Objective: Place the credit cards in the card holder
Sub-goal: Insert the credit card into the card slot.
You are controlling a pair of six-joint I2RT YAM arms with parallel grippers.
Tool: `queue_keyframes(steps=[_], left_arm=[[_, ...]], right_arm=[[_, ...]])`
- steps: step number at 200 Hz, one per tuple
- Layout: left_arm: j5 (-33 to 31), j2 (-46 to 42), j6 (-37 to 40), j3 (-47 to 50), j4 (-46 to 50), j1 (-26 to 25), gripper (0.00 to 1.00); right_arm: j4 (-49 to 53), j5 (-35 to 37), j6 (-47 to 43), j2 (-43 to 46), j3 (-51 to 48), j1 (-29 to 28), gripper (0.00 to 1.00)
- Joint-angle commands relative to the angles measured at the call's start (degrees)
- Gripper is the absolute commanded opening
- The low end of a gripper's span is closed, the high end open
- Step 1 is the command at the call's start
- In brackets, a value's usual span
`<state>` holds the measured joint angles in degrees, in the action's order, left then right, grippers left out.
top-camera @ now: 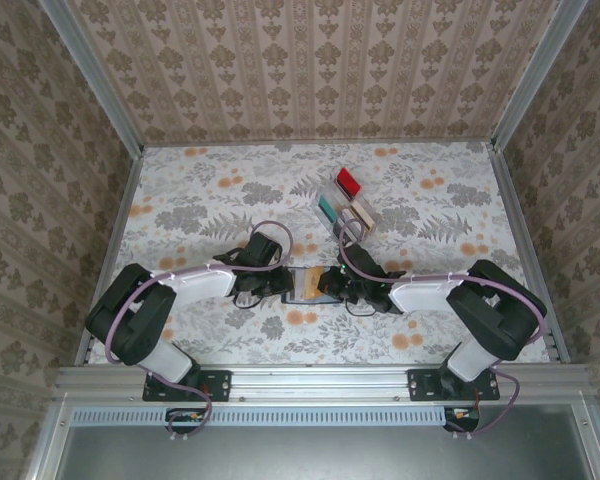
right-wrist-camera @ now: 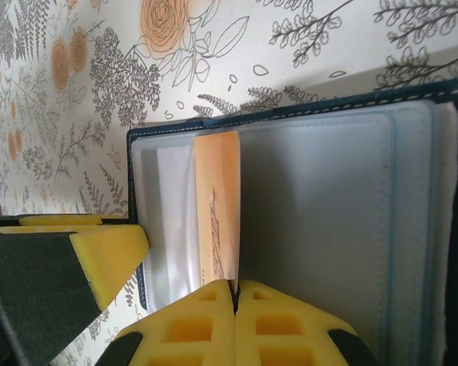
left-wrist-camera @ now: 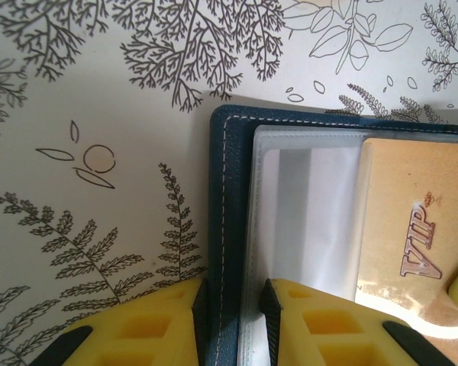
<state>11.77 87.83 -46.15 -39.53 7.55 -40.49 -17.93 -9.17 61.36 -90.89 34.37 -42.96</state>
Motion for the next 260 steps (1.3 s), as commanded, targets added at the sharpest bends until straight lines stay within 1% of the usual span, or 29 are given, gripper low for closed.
queue_keyframes(steps=[1, 10, 20, 37, 52, 73, 93, 121, 132, 152, 168, 190, 204, 215, 228, 245, 254, 260], left_arm=[[0.90, 1.13, 0.62, -1.14, 0.49, -0.64, 0.28], [0.82, 1.09, 0.63, -1.20, 0.70, -0.59, 0.28], [0.63, 0.99, 0.39, -1.01, 0.50, -0.64, 0.28], [0.62, 1.02, 0.27, -0.90, 0.07, -0.58, 0.28], [0.50, 0.94, 0.44, -1.33, 0.49, -0.62, 0.29], [0.45, 0.72, 0.40, -1.07, 0.23, -0.73, 0.29], [0.59, 0.67, 0.19, -0.96, 0.08, -0.73, 0.30], [0.52, 0.66, 0.18, -0.85, -0.04, -0.72, 0.30], [0.37, 0.50, 0.18, -0.86, 0.14, -0.72, 0.31], [0.03, 0.46, 0.14, -0.79, 0.18, -0.71, 0.31], [-0.14, 0.36, 0.27, -0.86, 0.44, -0.73, 0.30], [-0.60, 0.08, 0.27, -0.63, 0.53, -0.71, 0.28], [-0.75, 0.17, 0.27, -0.55, 0.55, -0.65, 0.28], [-0.54, 0.31, 0.29, -0.55, 0.45, -0.64, 0.28], [-0.16, 0.52, 0.38, -0.67, 0.16, -0.58, 0.27], [0.21, 0.58, 0.46, -0.69, -0.13, -0.71, 0.27], [0.36, 0.50, 0.51, -0.77, -0.17, -0.70, 0.27], [0.44, 0.46, 0.49, -0.79, -0.30, -0.73, 0.27]], right_arm=[[3.61, 2.33, 1.17, -0.73, -1.63, -1.38, 0.00], [2.53, 3.18, 1.79, 0.58, -2.68, -1.75, 0.00], [1.48, 1.99, 1.56, 0.74, -2.64, -1.93, 0.00], [6.16, 0.43, -0.73, -0.67, -0.31, -2.00, 0.00], [4.72, -0.82, -0.12, -2.28, -0.85, -2.03, 0.00], [1.97, -1.07, 2.35, -3.98, -0.88, -2.17, 0.00], [3.66, -0.13, 2.21, -4.97, 1.75, -2.71, 0.00], [4.48, 0.64, 2.30, -6.34, 4.53, -3.29, 0.03], [5.57, 0.27, 1.90, -7.06, 5.96, -3.50, 0.06], [8.90, -0.26, 1.19, -8.03, 8.48, -3.58, 0.08], [12.36, 1.15, -0.02, -6.75, 9.17, -3.62, 0.15], [19.98, 3.76, -3.03, -3.94, 10.91, -3.28, 0.24], [23.12, 3.53, -5.06, -3.60, 12.28, -2.95, 0.27], [25.06, 3.59, -6.01, -4.00, 13.28, -2.86, 0.28], [24.86, 3.22, -6.42, -4.76, 13.55, -2.92, 0.27], [23.61, 1.70, -6.76, -6.36, 14.32, -2.87, 0.21], [23.13, 1.04, -6.96, -7.16, 14.90, -3.05, 0.13], [22.72, 0.62, -7.04, -7.65, 15.23, -3.15, 0.10]])
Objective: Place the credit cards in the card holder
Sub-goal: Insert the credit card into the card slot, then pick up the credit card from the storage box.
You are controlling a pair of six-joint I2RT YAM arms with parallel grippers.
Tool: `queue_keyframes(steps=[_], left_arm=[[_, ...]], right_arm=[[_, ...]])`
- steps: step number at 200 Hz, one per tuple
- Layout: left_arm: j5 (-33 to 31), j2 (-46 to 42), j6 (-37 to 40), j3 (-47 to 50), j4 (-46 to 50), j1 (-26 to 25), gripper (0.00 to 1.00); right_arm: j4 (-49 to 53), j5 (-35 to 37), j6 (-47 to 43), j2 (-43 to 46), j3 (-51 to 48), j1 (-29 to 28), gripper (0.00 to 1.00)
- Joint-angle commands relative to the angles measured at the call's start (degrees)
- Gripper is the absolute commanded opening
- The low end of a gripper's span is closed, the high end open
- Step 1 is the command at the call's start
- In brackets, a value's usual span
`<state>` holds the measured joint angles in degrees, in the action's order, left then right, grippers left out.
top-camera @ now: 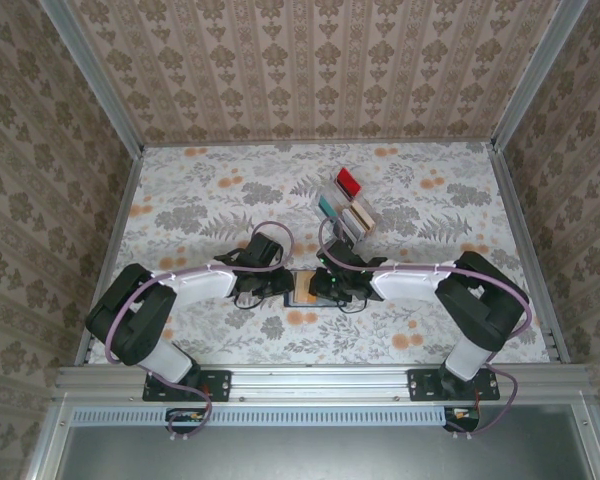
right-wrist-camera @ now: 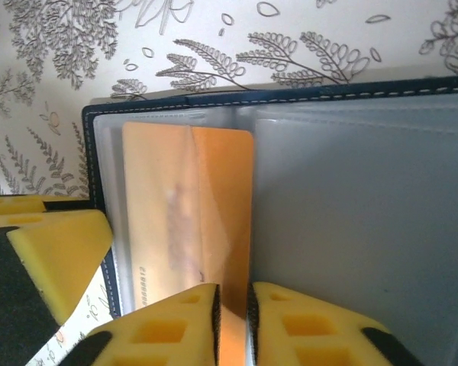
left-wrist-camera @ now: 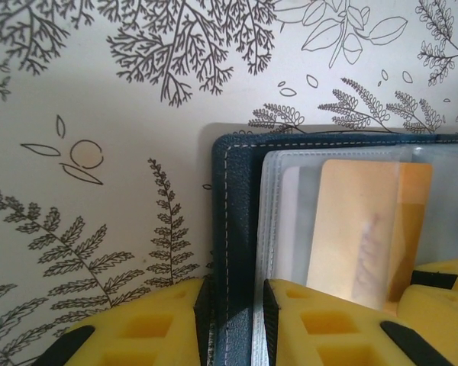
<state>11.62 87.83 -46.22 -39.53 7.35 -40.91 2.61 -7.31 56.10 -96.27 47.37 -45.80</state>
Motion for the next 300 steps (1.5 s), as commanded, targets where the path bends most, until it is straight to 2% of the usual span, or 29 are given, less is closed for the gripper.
queue_keyframes(steps=[1, 54, 87, 111, 158, 190, 216, 251, 280, 300], left_arm=[[0.60, 0.48, 0.53, -0.76, -0.12, -0.32, 0.27], [1.33, 0.41, 0.18, -0.86, -1.34, -0.24, 0.30], [0.43, -0.20, -0.01, -0.51, -0.85, -0.31, 0.30], [0.26, -0.21, 0.24, -0.46, -0.50, -0.29, 0.30], [0.51, -0.08, 0.46, -0.23, -0.87, -0.16, 0.29], [0.91, -0.18, 0.17, -0.12, -1.46, -0.31, 0.29], [0.00, -1.16, -0.22, 0.33, -1.36, -0.32, 0.29], [-1.75, -2.90, 0.26, -0.19, 0.33, -0.18, 0.32], [-2.53, -4.31, 0.64, -0.71, 0.82, -0.07, 0.36], [-2.98, -5.08, 1.18, -1.39, 1.07, -0.14, 0.38]], right_arm=[[2.07, -1.32, -1.77, -2.40, 2.25, -0.32, 0.10], [-0.67, -7.63, -5.21, -4.90, 5.26, -0.37, 0.11], [4.19, -3.50, -6.46, -1.65, 5.72, -0.01, 0.18], [6.79, -1.03, -6.91, -0.43, 5.50, 0.03, 0.19], [1.57, -4.70, -5.80, -4.27, 6.03, -0.20, 0.09], [0.27, -6.63, -5.80, -6.62, 7.70, -0.51, 0.09], [3.98, -2.52, -6.51, -3.58, 7.68, -0.51, 0.11], [13.04, 6.68, -10.90, 5.82, 7.70, -0.13, 0.18], [22.66, 15.33, -17.55, 12.55, 10.52, 1.46, 0.21], [27.16, 18.90, -23.56, 15.07, 12.90, 4.57, 0.23]])
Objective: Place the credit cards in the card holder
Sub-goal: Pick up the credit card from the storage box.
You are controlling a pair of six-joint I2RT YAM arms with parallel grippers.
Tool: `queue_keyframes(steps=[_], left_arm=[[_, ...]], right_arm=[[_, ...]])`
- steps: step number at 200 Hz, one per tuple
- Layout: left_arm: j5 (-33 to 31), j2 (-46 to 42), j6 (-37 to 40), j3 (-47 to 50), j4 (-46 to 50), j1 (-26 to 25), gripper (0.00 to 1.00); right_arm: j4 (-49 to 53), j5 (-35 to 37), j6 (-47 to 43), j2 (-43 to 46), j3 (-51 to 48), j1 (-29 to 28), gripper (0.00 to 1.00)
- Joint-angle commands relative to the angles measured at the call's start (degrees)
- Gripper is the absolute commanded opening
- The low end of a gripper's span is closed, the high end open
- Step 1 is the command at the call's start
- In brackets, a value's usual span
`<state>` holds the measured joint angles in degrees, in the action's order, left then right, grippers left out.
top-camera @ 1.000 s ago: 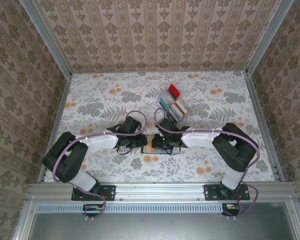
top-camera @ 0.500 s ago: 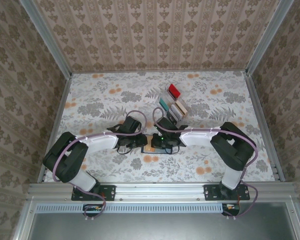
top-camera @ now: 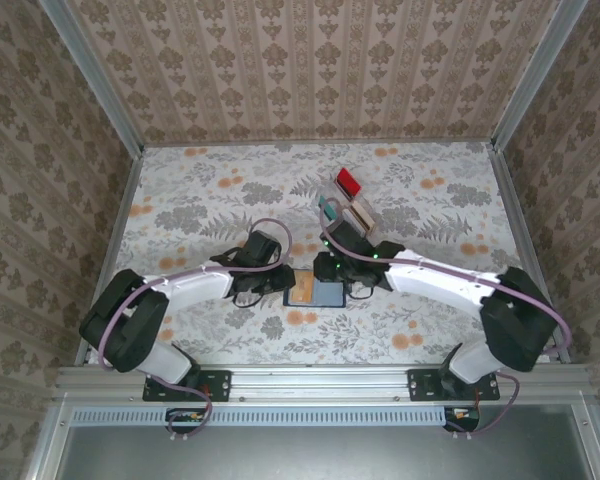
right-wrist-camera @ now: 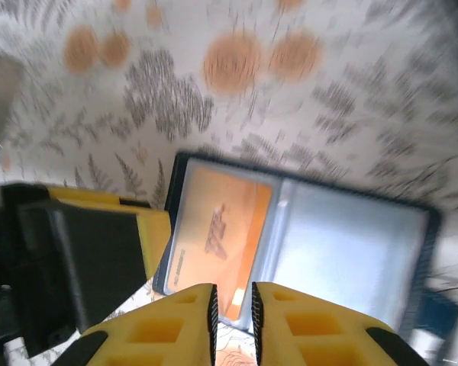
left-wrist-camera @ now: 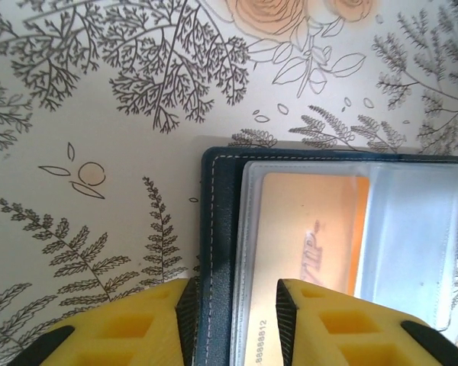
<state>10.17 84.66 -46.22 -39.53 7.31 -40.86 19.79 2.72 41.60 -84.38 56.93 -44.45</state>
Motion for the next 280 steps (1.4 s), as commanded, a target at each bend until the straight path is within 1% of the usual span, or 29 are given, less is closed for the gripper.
queue_keyframes(steps=[1, 26, 46, 57, 70, 88, 109, 120, 134, 150, 180, 200, 215, 238, 253, 280], left_arm=[[-1.60, -1.94, 1.20, -1.45, 1.12, -0.18, 0.38], [-2.44, -2.90, 1.66, -2.26, 1.12, 0.03, 0.39], [-3.33, -3.71, 2.04, -2.81, 1.05, 0.23, 0.41], [-3.49, -3.87, 2.13, -2.90, 0.74, 0.54, 0.41], [-3.27, -3.91, 2.31, -3.14, 0.44, 0.91, 0.41], [-3.11, -4.36, 2.36, -3.35, 0.60, 1.30, 0.41], [-3.81, -5.67, 2.15, -2.54, 0.55, 1.57, 0.44], [-4.10, -6.28, 1.82, -1.88, 0.17, 1.79, 0.45], [-4.00, -7.00, 1.52, -1.13, -0.23, 2.18, 0.45], [-4.27, -7.79, 1.11, -0.27, -0.60, 2.45, 0.47], [-4.09, -8.57, 0.94, 0.20, -1.25, 3.03, 0.50], [-3.76, -8.58, 1.43, -0.27, -0.67, 3.33, 0.50], [-3.64, -8.89, 1.61, -0.20, -0.37, 3.50, 0.50], [-3.69, -9.26, 1.38, 0.22, -0.37, 3.84, 0.51], [-3.49, -9.32, 1.30, 0.33, -0.46, 4.05, 0.51], [-3.09, -9.25, 1.14, 0.52, -0.45, 4.22, 0.51]], right_arm=[[10.17, 8.92, -9.34, 3.22, 3.58, 3.48, 0.23], [16.52, 10.12, -15.61, 2.63, 8.55, 9.20, 0.25], [20.17, 11.74, -19.23, 1.35, 12.58, 13.28, 0.29], [21.33, 9.23, -20.74, 0.15, 14.53, 16.49, 0.32], [23.04, 5.54, -22.22, -1.65, 17.46, 19.41, 0.32], [23.27, 0.31, -26.04, -3.95, 20.13, 20.50, 0.33], [24.51, -2.48, -27.47, -7.65, 23.43, 20.19, 0.33], [25.83, -4.43, -28.41, -10.26, 25.73, 19.66, 0.30], [27.99, -1.78, -29.30, -13.41, 28.45, 17.87, 0.30], [29.54, 3.58, -29.98, -16.74, 30.64, 16.07, 0.30], [32.65, 10.32, -31.68, -22.60, 35.18, 13.81, 0.29], [34.52, 13.50, -32.61, -26.15, 38.10, 12.81, 0.29], [35.77, 17.26, -32.44, -28.26, 39.81, 12.13, 0.29], [34.86, 19.60, -32.91, -29.78, 40.05, 11.66, 0.30], [35.56, 22.32, -32.76, -31.25, 41.09, 11.66, 0.30], [35.24, 23.51, -33.56, -32.87, 41.43, 11.50, 0.30]])
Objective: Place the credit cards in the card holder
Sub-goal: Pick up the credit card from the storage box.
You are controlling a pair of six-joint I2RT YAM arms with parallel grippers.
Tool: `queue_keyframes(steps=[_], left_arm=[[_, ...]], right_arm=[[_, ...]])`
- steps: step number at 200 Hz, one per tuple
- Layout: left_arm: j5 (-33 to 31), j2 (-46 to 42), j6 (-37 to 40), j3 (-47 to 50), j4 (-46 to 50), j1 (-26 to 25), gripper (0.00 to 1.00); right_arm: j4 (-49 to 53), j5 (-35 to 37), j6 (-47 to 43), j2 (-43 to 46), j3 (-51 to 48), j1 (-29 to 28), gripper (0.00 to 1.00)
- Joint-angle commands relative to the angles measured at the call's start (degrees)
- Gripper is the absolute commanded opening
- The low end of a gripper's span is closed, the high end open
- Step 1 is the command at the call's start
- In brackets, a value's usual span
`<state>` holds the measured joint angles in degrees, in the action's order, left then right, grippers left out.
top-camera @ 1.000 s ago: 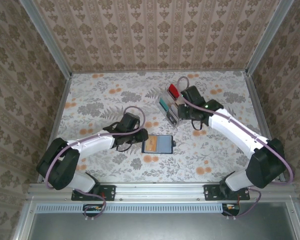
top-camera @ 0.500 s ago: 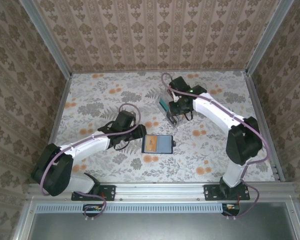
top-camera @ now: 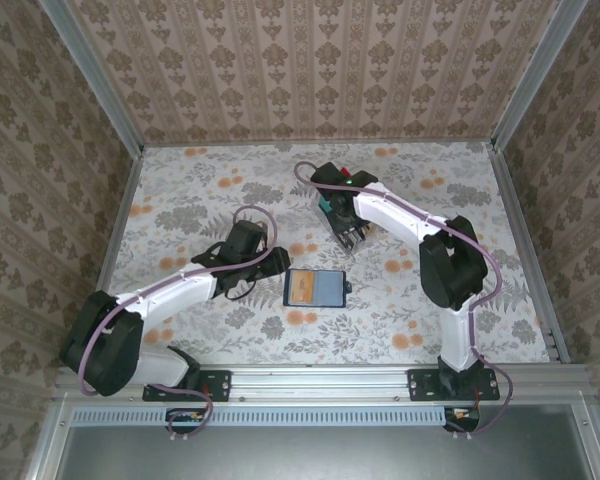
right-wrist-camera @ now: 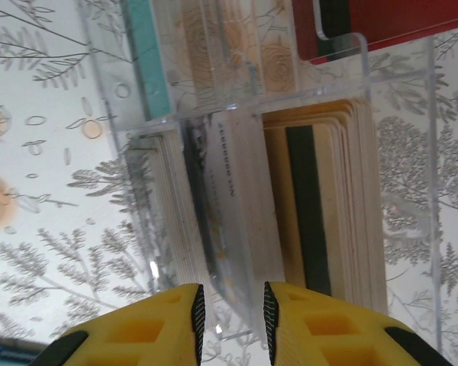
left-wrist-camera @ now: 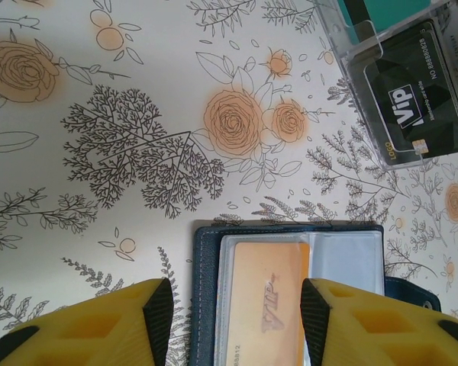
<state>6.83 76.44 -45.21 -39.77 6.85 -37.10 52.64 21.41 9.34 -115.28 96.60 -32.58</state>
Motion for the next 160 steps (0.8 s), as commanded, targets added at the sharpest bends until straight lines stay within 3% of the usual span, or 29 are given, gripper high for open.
queue_keyframes(steps=[1, 35, 66, 94, 160], left_arm=[[0.23, -0.99, 0.17, 0.75, 0.01, 0.45, 0.51], [0.55, -0.86, 0.16, 0.95, 0.04, 0.70, 0.51], [0.73, -0.77, 0.13, 1.12, -0.09, 0.88, 0.51], [0.99, -0.77, -0.05, 1.18, -0.26, 0.98, 0.51], [1.04, -0.77, 0.04, 1.28, -0.01, 1.07, 0.51]], right_arm=[[2.27, 4.85, -1.37, -2.00, 1.76, -0.38, 0.30], [1.59, 7.18, -2.22, -3.88, 1.41, -1.23, 0.30], [-0.19, 16.06, -3.72, -4.53, 0.26, -3.32, 0.30], [-2.54, 19.53, -5.41, -3.65, -1.41, -3.63, 0.27], [-5.03, 20.77, -7.23, -1.07, -3.87, -3.55, 0.17]])
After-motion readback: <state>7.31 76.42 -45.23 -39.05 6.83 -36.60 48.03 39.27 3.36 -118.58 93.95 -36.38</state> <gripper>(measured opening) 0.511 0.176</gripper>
